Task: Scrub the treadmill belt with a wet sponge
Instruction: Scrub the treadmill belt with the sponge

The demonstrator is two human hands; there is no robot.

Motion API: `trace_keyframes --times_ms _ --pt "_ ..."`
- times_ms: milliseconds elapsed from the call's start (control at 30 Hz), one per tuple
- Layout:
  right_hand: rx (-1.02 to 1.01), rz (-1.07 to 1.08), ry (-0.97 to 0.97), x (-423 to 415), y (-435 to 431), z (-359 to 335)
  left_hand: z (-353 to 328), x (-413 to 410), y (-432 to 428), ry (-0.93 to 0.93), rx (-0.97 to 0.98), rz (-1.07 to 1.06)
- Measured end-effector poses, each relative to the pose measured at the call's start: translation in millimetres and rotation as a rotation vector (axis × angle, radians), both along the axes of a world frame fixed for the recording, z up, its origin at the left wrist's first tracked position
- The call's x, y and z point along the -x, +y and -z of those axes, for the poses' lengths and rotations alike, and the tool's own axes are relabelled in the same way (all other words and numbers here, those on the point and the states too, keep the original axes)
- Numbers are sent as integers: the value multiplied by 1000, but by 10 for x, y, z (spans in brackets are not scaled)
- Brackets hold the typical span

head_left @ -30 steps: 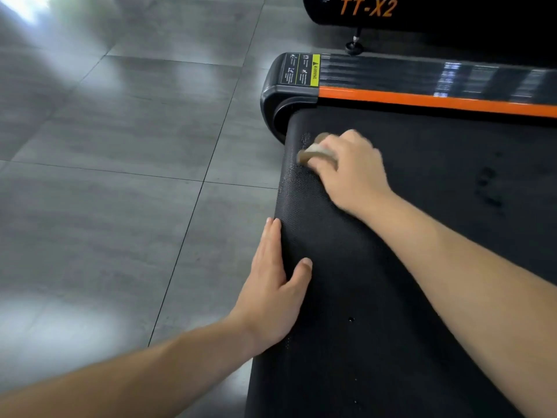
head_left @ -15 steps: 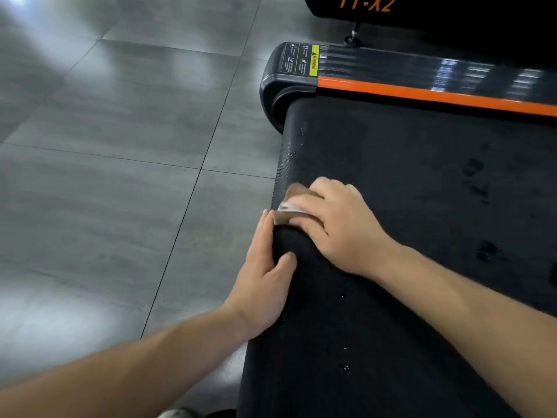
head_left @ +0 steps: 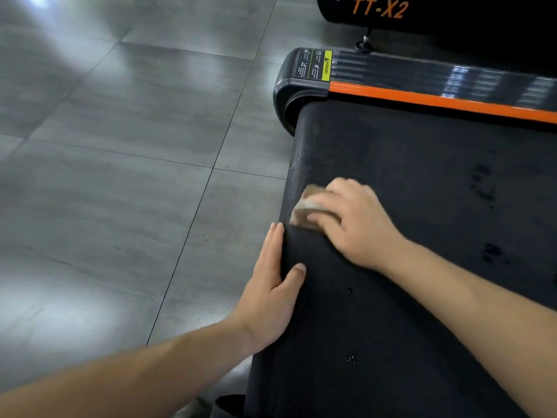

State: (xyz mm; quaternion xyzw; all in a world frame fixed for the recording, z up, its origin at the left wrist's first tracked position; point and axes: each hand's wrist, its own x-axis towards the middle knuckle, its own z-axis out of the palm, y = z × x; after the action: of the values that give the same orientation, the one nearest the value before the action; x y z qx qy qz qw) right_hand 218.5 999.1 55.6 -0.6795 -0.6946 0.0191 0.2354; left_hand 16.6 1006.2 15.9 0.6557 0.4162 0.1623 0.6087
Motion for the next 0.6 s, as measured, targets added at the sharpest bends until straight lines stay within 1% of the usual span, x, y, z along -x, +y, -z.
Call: trace_keyframes --times_ms 100,133,167,233,267,333,367,400,500,533,567,600 --pt "4 327 17 -174 381 -17 11 99 -115 7 37 13" --pt "2 366 4 -105 397 4 23 142 -152 -5 56 11" --pt "-3 350 -16 6 323 25 52 180 -177 -25 86 4" --pt "4 164 -15 266 -31 44 90 234 -220 -93 151 -21" --pt "29 63 21 375 -251 30 101 247 -243 -127 165 -35" --pt "73 -89 49 435 -563 2 129 249 -288 -169 179 -84" --pt "74 -111 37 377 -579 -6 132 252 -297 -183 190 -112" --pt "51 -82 13 287 -502 0 135 255 -298 -201 209 -131" --pt "-9 218 26 39 -67 21 172 265 -276 -230 265 -134" --pt "4 268 23 70 -12 18 164 268 -271 -233 272 -137" --pt "16 258 -6 165 -54 35 151 266 -265 -237 284 -152" --pt "9 192 -31 291 -195 44 134 262 -259 -245 293 -167"
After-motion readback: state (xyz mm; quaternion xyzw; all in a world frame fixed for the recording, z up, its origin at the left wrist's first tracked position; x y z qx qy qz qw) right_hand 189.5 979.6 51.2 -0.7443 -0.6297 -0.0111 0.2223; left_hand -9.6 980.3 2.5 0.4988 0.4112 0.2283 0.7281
